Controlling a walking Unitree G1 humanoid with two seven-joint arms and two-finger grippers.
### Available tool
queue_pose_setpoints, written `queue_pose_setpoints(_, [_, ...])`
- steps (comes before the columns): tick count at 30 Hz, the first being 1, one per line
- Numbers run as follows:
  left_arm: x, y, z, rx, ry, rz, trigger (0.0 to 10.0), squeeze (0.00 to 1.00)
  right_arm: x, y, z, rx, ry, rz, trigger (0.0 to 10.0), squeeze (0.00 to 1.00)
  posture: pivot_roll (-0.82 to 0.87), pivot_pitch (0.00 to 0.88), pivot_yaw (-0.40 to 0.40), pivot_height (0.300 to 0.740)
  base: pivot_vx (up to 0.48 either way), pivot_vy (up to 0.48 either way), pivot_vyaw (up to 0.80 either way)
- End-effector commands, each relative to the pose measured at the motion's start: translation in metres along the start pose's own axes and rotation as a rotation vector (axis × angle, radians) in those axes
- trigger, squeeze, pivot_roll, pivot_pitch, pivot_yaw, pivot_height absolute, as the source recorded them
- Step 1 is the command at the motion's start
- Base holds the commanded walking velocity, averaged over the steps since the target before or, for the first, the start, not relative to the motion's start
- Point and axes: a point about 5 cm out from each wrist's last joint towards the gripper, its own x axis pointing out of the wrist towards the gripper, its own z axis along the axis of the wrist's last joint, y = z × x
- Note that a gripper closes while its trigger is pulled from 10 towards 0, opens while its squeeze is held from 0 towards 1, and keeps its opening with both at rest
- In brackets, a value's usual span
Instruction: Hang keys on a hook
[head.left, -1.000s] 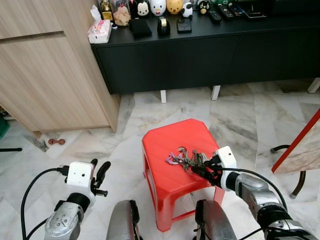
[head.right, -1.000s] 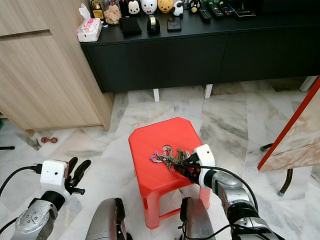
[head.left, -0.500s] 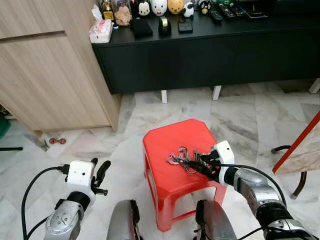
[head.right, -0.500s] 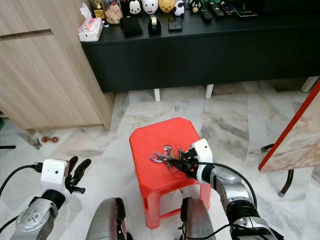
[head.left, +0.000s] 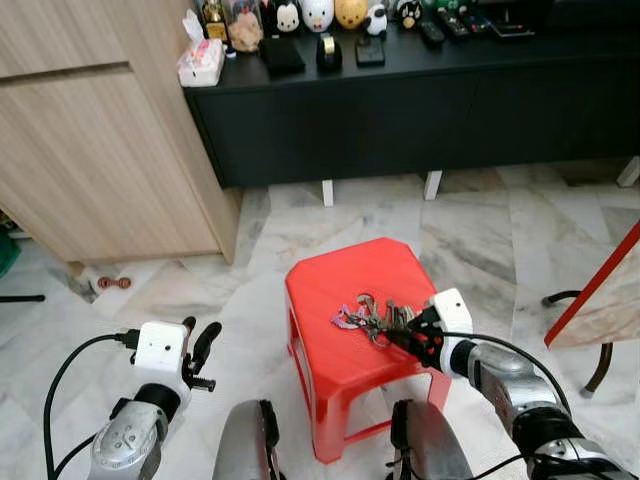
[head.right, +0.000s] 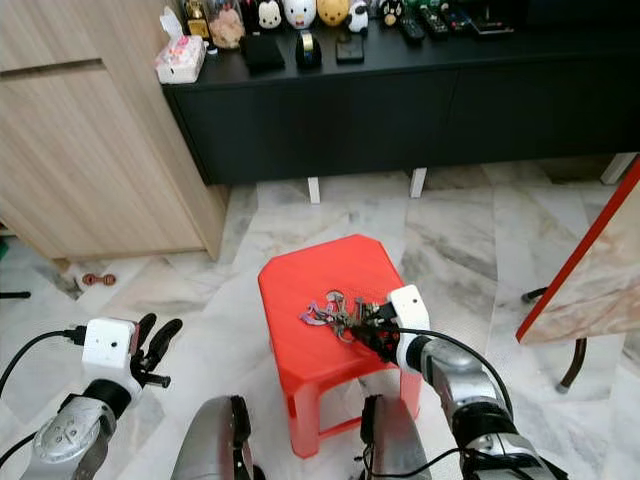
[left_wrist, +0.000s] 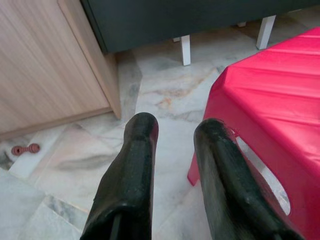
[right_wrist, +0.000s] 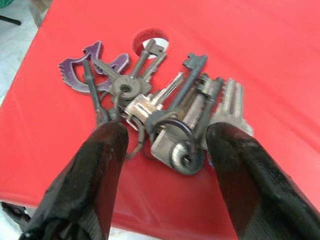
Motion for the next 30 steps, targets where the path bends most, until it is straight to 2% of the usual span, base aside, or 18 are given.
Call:
queue_pose_setpoints(1, [-0.001,0.004,-0.001,0.014,0.007,0.007,10.0,0.0,0.004,0.003,0.002,-0.01,0.008,0.006,10.0,0.0,0.08,0.088,0.059,0.58,0.0,0.0,0.0])
queue_pose_setpoints(12, [-0.003,0.004,-0.002,0.023,0.011,0.008,10.0,0.0,0.009,0.012,0.008,-0.03,0.004,0.074,10.0,0.0,0.08,0.095,0.054,0.58,0.0,0.0,0.0])
queue_pose_setpoints(23, [0.0,0.005,-0.002,0.025,0.008,0.003,10.0,0.0,0.001,0.008,-0.001,-0.017,0.005,0.092,10.0,0.0,0.07,0.089,0.058,0.58,0.0,0.0,0.0])
queue_pose_setpoints(30, [0.001,0.005,-0.002,0.027,0.008,0.005,10.0,0.0,-0.004,0.006,0.001,-0.012,-0.011,0.097,10.0,0.0,0.07,0.087,0.057,0.58,0.0,0.0,0.0])
